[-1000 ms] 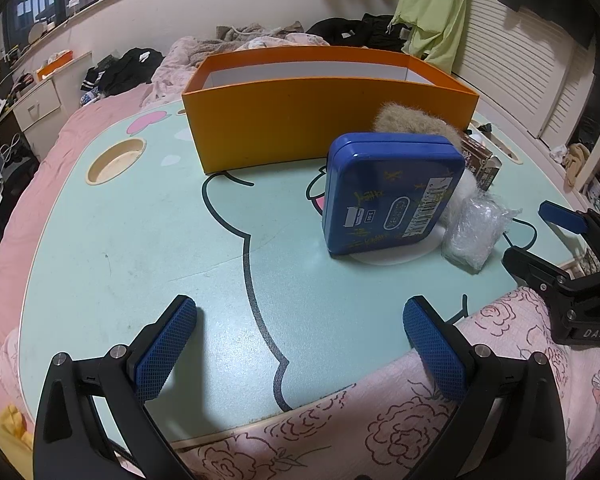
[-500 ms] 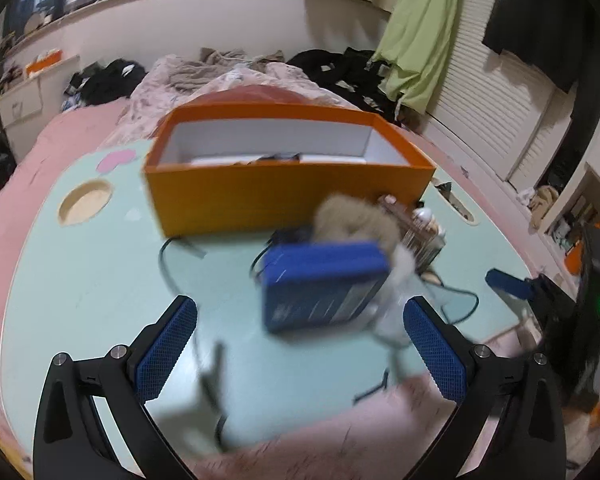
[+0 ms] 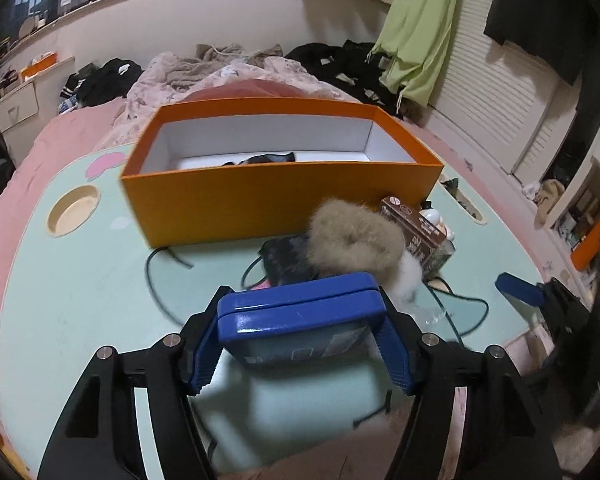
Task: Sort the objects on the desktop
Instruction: 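Grasp the blue tin with the left gripper and lift it, then put the blue tin into the box with the left gripper while the right gripper puts the clear bag in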
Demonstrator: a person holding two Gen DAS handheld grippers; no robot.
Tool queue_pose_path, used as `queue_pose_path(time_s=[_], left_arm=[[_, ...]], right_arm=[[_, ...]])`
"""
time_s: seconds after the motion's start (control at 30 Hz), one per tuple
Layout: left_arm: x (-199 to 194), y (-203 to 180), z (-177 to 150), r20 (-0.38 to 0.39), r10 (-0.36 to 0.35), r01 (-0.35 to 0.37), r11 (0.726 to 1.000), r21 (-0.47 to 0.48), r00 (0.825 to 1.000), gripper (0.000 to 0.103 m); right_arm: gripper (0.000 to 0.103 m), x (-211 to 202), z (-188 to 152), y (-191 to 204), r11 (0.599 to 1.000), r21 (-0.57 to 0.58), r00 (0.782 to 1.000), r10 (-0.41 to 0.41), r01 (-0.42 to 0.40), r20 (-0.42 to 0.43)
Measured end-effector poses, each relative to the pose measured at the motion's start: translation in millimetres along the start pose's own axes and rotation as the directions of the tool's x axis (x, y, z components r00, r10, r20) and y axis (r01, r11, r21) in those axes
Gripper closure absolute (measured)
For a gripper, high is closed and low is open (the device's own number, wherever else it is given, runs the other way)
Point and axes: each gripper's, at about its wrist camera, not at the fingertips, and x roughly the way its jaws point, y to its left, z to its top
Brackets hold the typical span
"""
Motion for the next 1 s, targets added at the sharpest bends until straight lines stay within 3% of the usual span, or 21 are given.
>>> queue_pose_path(time_s=[0.13,0.27,0.37,0.43,0.47,0.5,0.57,0.8,0.87,1.0], left_arm=[[-25,15,-18,0.045,-0.027,0.027,0.999,-0.018,0.999,0.036],[-40,31,-30,0.058,-0.015,0.018,0.998,-0.054,0.998,0.036],[-44,37,-32,0.067,-0.016,0.021,0.997,-0.074,0.998,0.036],[-46,41,-30,0.078,-0.016,0.022,0.996,-0.081,0.997,0.036],[-47,42,-29,0.082,-0.019,0.025,0.996,-0.082,0.996,0.036],[-48,42,-28,0.087,-0.021,0.028,0.996,-0.083,0.996,0.036],[-50,41,-27,0.093,-0.025,0.032,0.997,-0.076,0.995,0.036],[-59,37,-16,0.113,-0.047,0.052,0.998,-0.048,0.992,0.036],[-60,33,-3,0.133,-0.044,0.049,0.998,-0.036,0.99,0.036],[-52,27,41,0.168,-0.044,0.049,0.999,-0.022,0.985,0.036]], right_arm=[[0.0,-2,3,1,1.0,0.001,1.0,0.017,-0.017,0.008],[0.007,-16,13,6,0.982,0.008,0.982,0.187,-0.187,0.036],[0.014,-21,29,24,0.947,-0.014,0.947,0.321,-0.321,0.005],[0.024,-11,38,41,0.943,-0.048,0.943,0.328,-0.33,-0.05],[0.035,-2,44,50,0.947,-0.065,0.948,0.308,-0.314,-0.085],[0.054,6,47,55,0.951,-0.071,0.949,0.293,-0.302,-0.112],[0.077,20,51,60,0.953,-0.061,0.944,0.285,-0.298,-0.165],[0.078,-7,57,39,0.933,-0.026,0.932,0.358,-0.359,-0.05],[0.078,-14,78,28,0.948,-0.02,0.948,0.317,-0.317,0.006],[0.078,-6,129,18,0.962,-0.007,0.96,0.273,-0.273,0.065]])
